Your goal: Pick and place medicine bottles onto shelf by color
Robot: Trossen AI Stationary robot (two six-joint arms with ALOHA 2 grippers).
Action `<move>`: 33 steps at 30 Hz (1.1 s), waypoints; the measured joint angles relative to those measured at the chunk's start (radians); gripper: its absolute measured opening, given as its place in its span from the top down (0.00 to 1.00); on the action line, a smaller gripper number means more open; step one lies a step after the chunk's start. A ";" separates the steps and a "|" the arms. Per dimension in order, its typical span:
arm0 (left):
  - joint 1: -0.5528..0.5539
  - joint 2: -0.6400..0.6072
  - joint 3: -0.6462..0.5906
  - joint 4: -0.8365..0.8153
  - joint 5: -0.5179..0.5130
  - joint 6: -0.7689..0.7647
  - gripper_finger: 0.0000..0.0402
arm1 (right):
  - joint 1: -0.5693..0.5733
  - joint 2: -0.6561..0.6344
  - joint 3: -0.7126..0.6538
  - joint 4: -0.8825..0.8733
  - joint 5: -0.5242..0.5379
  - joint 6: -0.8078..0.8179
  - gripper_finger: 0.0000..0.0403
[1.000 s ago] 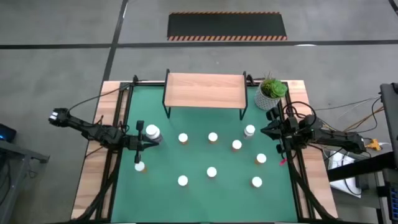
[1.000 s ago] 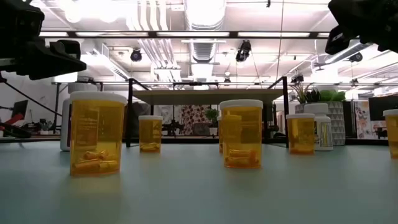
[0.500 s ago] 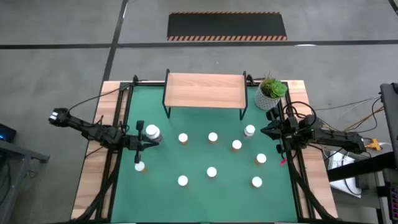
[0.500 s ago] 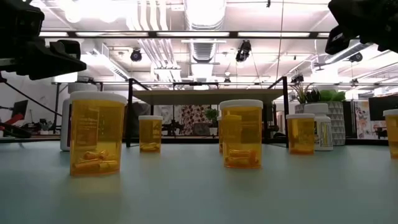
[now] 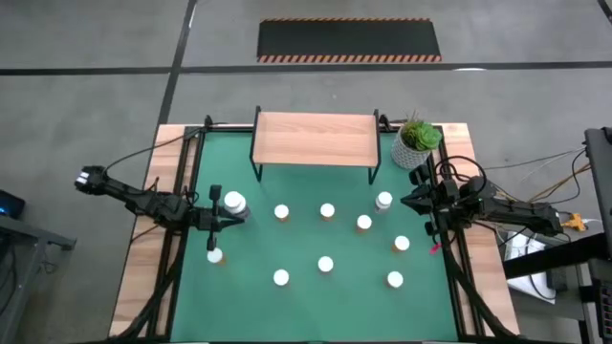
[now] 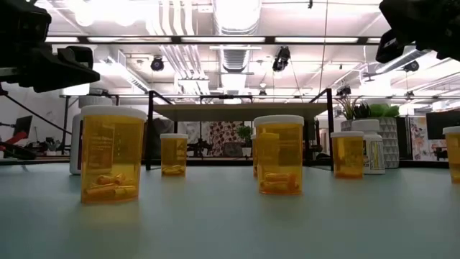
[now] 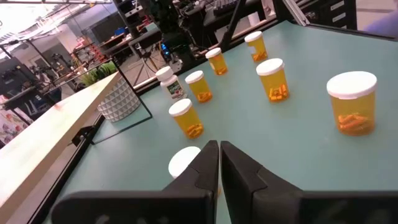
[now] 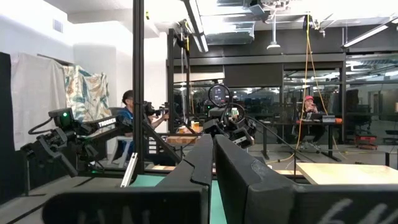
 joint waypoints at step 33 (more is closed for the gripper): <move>0.000 0.014 -0.005 0.362 0.044 -0.303 1.00 | 0.000 0.000 0.000 0.001 0.000 0.331 0.98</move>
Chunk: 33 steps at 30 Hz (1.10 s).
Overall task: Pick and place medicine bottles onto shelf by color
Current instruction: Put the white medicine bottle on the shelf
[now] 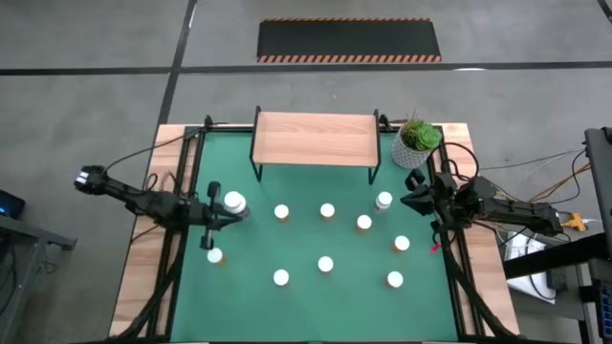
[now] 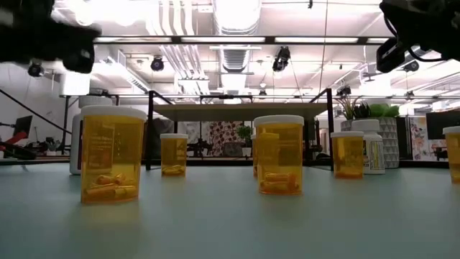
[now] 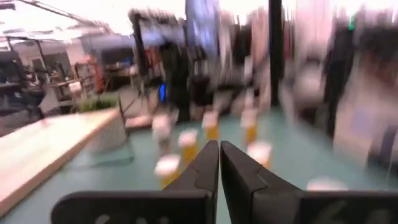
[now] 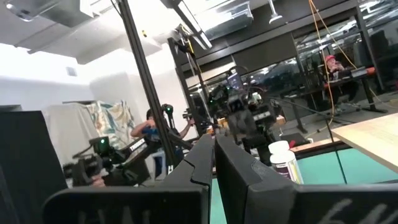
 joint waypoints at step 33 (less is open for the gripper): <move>0.000 0.225 0.134 0.622 -0.252 -0.012 1.00 | 0.000 0.021 0.000 0.042 0.180 -0.570 0.98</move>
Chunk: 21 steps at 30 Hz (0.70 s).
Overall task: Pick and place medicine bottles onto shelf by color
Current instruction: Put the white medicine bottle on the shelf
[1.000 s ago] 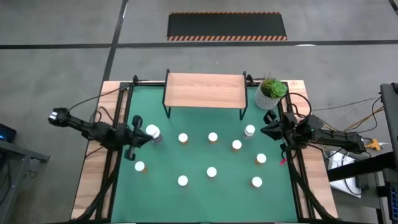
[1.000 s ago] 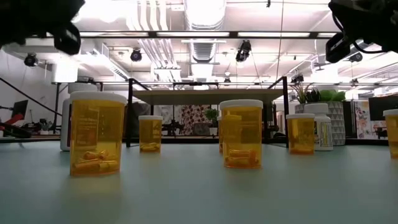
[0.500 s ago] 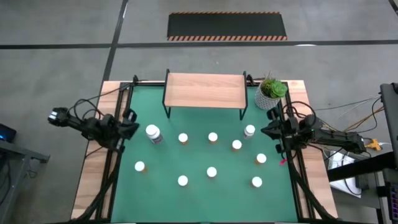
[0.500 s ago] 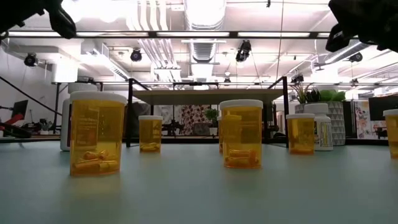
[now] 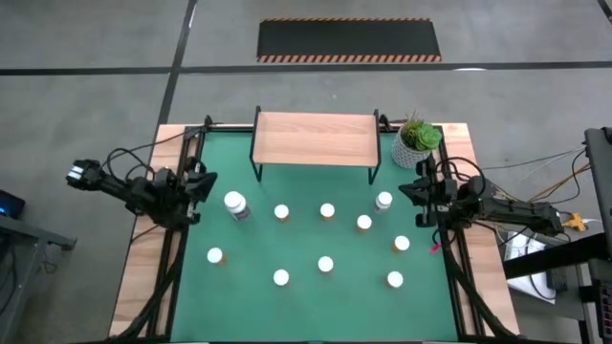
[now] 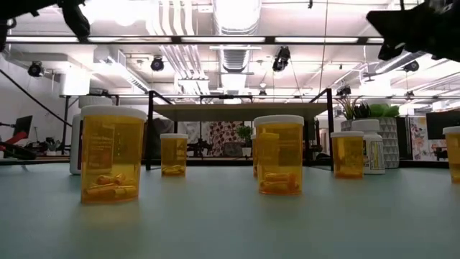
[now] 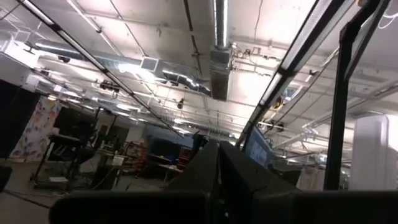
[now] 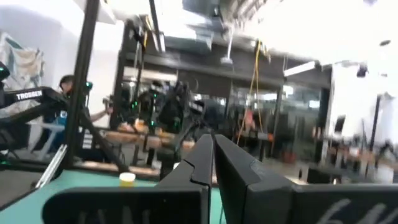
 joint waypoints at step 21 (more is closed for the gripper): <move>0.000 0.403 0.414 -0.177 -0.097 0.023 1.00 | 0.000 0.121 0.000 0.263 -0.105 -0.044 0.98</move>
